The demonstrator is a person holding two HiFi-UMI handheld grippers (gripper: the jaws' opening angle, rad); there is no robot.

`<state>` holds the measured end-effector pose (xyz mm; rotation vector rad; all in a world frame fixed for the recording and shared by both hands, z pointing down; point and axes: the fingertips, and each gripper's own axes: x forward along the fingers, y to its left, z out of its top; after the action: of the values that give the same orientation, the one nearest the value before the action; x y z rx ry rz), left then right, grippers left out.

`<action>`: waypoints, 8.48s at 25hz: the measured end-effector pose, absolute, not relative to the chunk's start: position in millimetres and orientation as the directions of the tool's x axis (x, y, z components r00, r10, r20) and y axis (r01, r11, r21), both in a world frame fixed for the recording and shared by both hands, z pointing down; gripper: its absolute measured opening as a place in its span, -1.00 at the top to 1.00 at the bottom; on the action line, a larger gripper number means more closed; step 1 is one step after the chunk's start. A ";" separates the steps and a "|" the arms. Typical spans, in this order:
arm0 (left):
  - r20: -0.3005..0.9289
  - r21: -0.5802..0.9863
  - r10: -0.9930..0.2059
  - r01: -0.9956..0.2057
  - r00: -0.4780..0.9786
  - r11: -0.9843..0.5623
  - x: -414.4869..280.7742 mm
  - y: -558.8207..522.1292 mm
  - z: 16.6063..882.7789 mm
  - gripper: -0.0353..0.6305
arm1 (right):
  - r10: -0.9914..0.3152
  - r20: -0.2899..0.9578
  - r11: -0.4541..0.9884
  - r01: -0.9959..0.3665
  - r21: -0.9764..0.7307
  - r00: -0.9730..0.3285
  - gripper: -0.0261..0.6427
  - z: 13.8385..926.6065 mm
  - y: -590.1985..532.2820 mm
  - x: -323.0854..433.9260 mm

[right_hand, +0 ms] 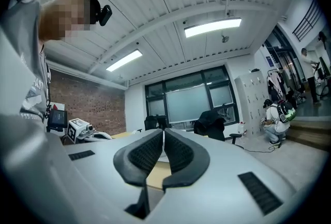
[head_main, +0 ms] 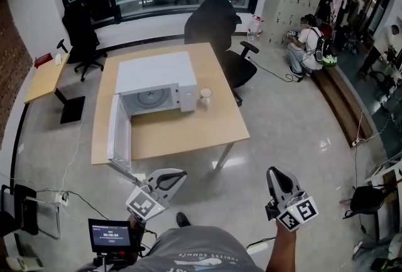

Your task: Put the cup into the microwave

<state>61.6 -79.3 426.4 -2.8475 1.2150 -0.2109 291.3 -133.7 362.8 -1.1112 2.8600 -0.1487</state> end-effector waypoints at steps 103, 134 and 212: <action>0.139 0.048 -0.912 -0.922 0.387 -0.384 -135.9 -177.0 488.1 0.83 | -0.574 0.272 0.810 -0.584 0.050 -0.772 0.71 442.1 -364.9 72.7; 0.106 0.013 -0.851 -0.856 0.515 -0.516 -66.2 -102.6 470.8 0.83 | -0.582 0.201 0.810 -0.583 0.060 -0.788 0.71 366.3 -213.2 135.9; 0.355 0.076 -0.933 -0.992 -0.064 0.097 -219.9 -194.9 549.4 0.83 | -0.430 0.417 0.880 -0.475 -0.005 -0.801 0.71 765.9 -572.7 -362.5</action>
<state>-219.9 -194.9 549.4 -2.3324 2.5361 -0.3290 -362.5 -572.7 765.9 -0.8676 3.4444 -0.1988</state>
